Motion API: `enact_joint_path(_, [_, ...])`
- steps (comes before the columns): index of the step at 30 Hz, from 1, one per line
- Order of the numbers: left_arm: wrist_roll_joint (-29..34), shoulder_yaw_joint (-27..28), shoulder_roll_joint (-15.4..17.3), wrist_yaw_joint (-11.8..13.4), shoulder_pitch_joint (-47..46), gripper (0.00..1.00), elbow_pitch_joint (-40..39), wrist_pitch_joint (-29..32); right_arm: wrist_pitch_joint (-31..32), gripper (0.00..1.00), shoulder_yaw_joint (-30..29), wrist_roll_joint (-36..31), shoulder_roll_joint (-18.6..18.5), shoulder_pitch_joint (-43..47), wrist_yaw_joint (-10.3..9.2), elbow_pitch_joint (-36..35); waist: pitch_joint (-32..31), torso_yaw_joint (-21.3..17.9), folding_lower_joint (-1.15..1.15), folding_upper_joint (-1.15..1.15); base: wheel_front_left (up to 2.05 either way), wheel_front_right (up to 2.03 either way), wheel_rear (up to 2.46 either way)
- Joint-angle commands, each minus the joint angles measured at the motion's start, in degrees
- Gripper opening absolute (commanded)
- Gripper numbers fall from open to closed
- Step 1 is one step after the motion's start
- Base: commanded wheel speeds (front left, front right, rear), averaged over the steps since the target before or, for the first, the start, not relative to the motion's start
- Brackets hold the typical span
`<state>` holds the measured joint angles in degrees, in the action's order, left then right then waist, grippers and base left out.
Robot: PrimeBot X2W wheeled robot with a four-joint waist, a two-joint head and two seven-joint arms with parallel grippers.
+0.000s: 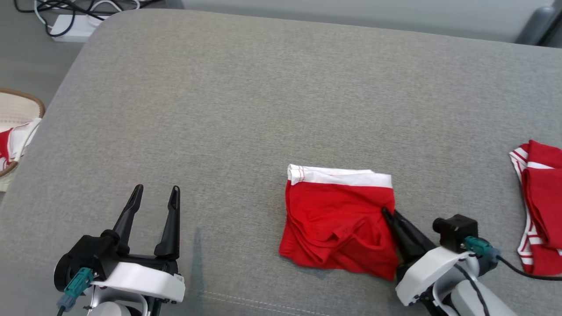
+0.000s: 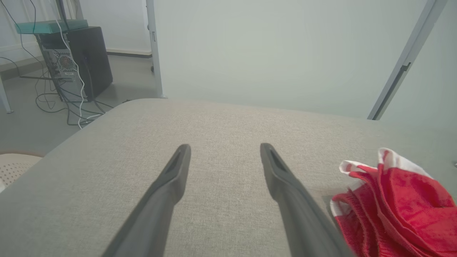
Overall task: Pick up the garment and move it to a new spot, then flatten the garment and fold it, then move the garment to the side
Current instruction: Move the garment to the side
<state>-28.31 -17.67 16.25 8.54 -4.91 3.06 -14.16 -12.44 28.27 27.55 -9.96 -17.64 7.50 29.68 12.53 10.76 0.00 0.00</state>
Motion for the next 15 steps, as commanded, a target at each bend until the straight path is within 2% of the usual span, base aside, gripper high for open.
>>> enact_joint_path(1, [0.23,2.24,1.22,-0.32,-2.11,1.00,-1.34,-0.47,-1.23,0.00,0.22,-0.98,-0.58,-0.74,-0.01,-1.40,-0.02,-0.82,0.00,0.00,0.00,0.00,0.00])
enact_joint_path(15, [1.18,1.13,3.68,-0.92,-2.03,1.00,-4.07,1.24,-2.49,0.00,-12.90,-8.74,-1.66,8.80,-0.01,-12.02,-0.02,-15.45,0.00,0.00,0.00,0.00,0.00])
